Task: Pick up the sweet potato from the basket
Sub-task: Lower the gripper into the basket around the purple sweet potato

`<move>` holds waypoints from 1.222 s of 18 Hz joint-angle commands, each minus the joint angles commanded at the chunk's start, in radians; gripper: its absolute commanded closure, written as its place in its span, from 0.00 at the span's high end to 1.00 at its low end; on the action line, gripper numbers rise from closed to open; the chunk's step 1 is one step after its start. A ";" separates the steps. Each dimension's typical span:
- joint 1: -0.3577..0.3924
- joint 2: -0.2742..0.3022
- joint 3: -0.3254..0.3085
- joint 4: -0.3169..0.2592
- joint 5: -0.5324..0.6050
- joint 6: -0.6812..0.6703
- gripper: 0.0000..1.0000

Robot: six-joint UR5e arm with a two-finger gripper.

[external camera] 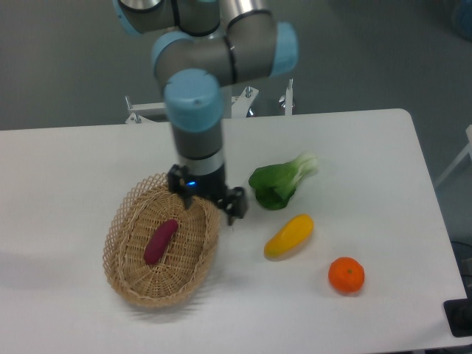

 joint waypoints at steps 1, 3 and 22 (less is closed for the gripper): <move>-0.012 -0.017 -0.002 0.002 0.000 -0.017 1.00; -0.037 -0.052 -0.002 0.012 0.000 -0.034 1.00; -0.098 -0.161 -0.032 0.092 0.002 -0.037 1.00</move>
